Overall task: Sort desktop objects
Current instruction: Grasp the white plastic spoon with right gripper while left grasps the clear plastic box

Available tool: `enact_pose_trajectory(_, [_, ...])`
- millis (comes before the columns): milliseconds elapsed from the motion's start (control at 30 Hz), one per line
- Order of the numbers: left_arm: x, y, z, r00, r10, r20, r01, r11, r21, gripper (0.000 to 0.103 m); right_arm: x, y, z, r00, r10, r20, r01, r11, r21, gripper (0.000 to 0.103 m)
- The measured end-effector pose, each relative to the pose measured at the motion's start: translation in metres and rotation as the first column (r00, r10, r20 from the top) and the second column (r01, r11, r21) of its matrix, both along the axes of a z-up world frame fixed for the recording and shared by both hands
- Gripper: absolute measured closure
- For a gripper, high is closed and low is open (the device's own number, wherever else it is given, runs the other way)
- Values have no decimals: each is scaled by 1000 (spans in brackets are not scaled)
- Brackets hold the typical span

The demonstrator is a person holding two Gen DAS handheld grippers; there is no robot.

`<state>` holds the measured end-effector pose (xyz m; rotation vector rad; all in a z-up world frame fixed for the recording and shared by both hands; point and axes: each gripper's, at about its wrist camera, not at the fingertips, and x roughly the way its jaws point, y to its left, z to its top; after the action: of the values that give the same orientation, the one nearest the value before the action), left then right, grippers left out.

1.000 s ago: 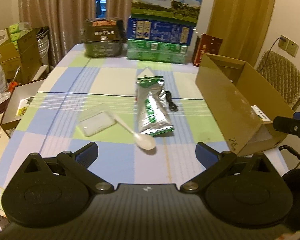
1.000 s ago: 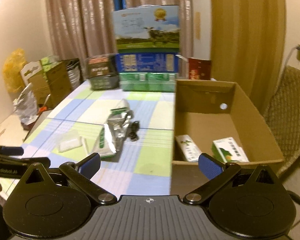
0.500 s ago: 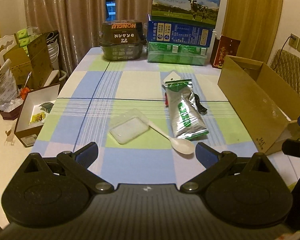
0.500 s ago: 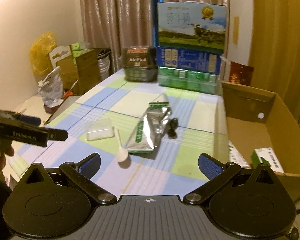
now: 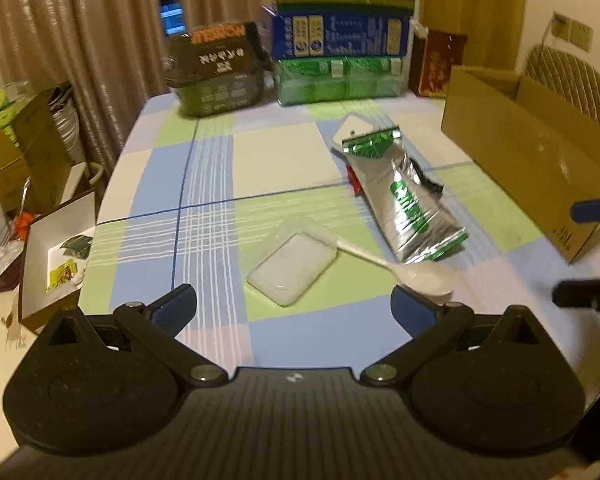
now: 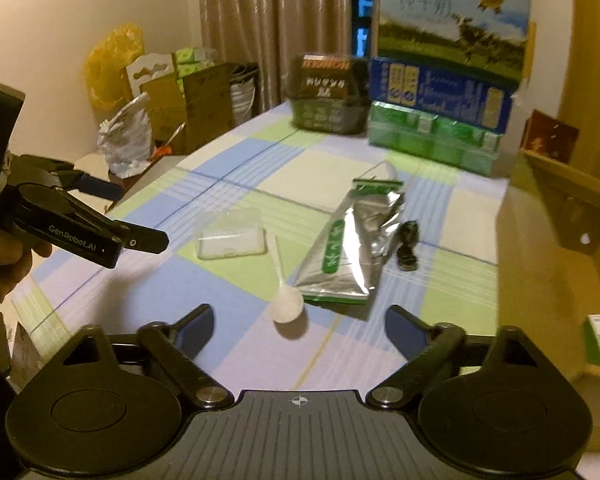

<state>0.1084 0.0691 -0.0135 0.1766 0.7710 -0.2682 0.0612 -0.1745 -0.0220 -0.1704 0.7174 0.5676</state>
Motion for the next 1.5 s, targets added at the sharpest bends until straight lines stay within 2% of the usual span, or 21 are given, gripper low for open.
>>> enact_pose_trajectory(267, [33,11,-35,994,-104,-28,104,995,0,2,28,29,-45,999,40,-11,-41,997,-60,35])
enact_pose_trajectory(400, [48,16,-48,992,-127,-27,127,992,8,3,39,41,-63,998,61,12,-60,992,-113,41])
enact_pose_trajectory(567, [65,19,-58,988,-153,-26,153,988,5,3,49,54,-83,993,116,37,-106,973,-205,53])
enact_pose_trajectory(833, [81,12,-72,981,-194,-28,194,981,-4,4,59,57,-91,993,116,29,-107,971,-211,72])
enact_pose_trajectory(1100, [96,3,-78,970,-239,-33,239,971,3,7,60,52,-85,997,77,-5,-77,985,-152,74])
enact_pose_trajectory(1167, [100,1,-80,968,-248,-39,249,969,7,10,60,48,-84,998,58,-17,-60,989,-136,74])
enact_pose_trajectory(1267, [102,-1,-81,967,-249,-52,250,968,8,22,59,43,-83,999,31,-34,-35,992,-123,74])
enact_pose_trajectory(1400, [94,-10,-80,967,-238,-86,241,970,31,49,53,39,-79,999,11,-43,-16,993,-114,74])
enact_pose_trajectory(1500, [78,-24,-74,966,-234,-113,243,967,77,52,46,34,-76,998,-9,-54,3,994,-110,74])
